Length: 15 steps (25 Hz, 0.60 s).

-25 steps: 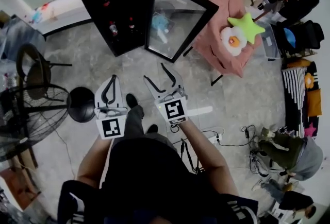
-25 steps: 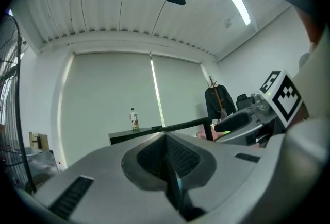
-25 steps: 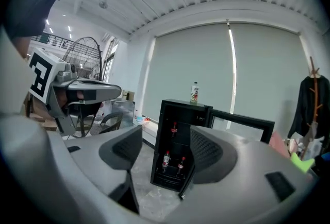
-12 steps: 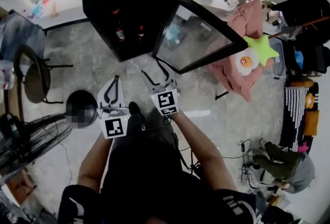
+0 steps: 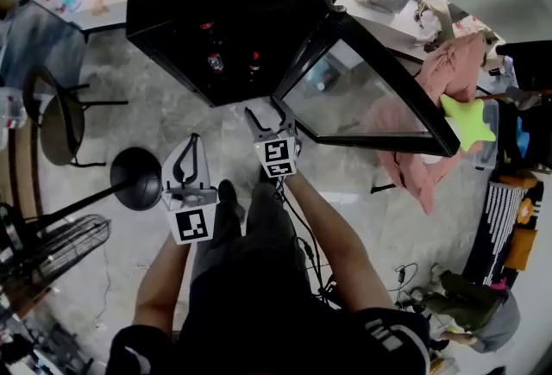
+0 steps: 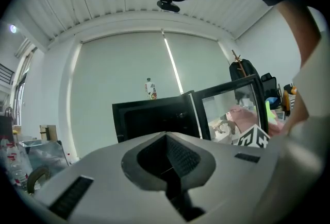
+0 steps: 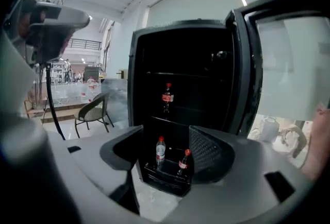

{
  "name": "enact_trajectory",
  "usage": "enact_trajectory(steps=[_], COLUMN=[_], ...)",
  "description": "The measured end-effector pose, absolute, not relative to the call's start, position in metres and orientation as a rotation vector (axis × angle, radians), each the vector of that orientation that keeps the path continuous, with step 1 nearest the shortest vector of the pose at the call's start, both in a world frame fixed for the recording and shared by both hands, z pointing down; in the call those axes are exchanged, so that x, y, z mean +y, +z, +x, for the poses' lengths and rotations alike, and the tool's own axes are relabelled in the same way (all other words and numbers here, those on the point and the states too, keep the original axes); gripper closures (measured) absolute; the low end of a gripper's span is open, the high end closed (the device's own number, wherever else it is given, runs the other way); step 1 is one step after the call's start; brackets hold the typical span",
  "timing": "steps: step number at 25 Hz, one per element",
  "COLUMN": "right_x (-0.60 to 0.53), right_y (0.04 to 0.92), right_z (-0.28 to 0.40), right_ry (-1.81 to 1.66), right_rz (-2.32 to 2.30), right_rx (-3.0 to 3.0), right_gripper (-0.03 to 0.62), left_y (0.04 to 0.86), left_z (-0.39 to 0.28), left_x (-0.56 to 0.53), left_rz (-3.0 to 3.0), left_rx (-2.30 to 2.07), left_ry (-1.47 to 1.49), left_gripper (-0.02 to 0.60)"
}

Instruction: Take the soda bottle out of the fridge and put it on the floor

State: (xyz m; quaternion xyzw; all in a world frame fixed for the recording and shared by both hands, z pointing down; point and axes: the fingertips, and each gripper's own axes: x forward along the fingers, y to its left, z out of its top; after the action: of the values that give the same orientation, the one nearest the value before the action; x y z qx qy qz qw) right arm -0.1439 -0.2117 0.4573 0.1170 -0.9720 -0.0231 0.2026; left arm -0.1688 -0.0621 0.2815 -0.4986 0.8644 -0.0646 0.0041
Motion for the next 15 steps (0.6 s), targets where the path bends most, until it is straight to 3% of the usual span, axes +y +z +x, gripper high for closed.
enact_trajectory(steps=[15], right_x=[-0.300], right_y=[0.669], right_z=[-0.213], right_ry=[-0.030], right_rz=[0.383], right_rx=[-2.621], right_gripper=[0.301], left_y=[0.423], left_z=[-0.203], left_x=[-0.097], left_rz=[-1.541], left_rx=[2.762], left_ry=[-0.329], left_gripper=[0.558])
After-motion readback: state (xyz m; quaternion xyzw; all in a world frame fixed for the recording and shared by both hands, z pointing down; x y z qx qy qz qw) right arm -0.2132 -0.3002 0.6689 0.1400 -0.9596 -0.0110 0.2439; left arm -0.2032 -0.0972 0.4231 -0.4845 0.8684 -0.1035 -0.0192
